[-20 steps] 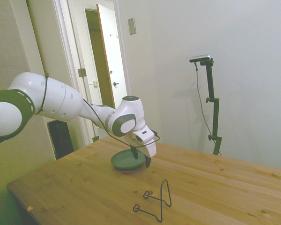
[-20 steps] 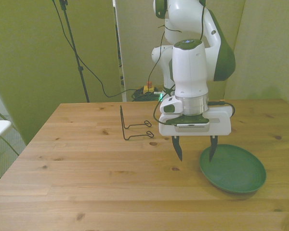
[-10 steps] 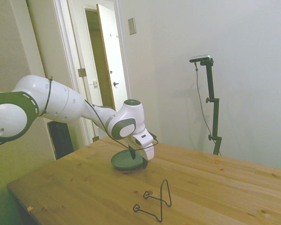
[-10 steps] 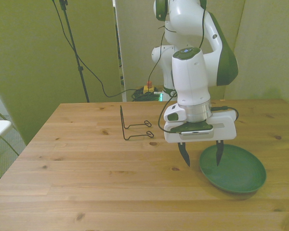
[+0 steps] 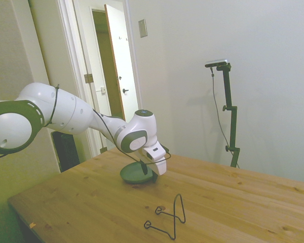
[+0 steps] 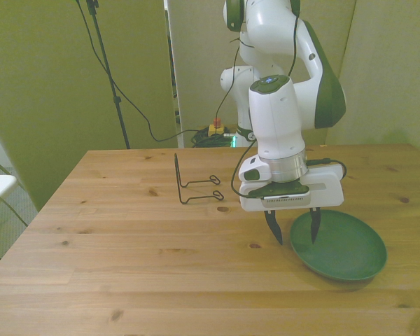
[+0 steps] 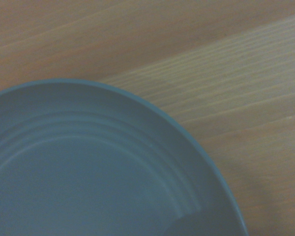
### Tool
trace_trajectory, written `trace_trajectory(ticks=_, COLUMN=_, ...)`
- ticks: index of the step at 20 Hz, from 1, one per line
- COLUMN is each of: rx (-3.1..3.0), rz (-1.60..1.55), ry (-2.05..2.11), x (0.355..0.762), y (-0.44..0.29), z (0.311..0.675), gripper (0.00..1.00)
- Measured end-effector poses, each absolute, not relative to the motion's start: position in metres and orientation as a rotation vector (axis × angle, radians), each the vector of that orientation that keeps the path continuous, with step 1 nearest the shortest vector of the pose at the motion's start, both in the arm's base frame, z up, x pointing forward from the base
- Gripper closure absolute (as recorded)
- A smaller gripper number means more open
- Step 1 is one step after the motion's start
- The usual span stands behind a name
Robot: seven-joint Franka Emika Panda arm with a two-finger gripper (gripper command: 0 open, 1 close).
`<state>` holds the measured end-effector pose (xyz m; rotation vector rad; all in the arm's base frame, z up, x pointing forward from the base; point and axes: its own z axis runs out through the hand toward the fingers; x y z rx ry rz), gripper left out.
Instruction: Load the plate
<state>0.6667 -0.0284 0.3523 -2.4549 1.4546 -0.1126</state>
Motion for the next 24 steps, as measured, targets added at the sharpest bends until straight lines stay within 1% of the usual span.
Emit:
trace_trajectory(ticks=12, rx=-2.461, rz=-0.112, ry=1.448, x=0.667, y=-0.029, z=0.348, gripper=1.0)
trace_trajectory(ticks=21, rx=-2.465, rz=-0.133, ry=1.438, x=0.667, y=-0.031, z=0.356, gripper=1.0)
trace_trajectory(ticks=24, rx=-2.477, rz=-0.158, ry=1.428, x=0.667, y=-0.032, z=0.366, gripper=1.0)
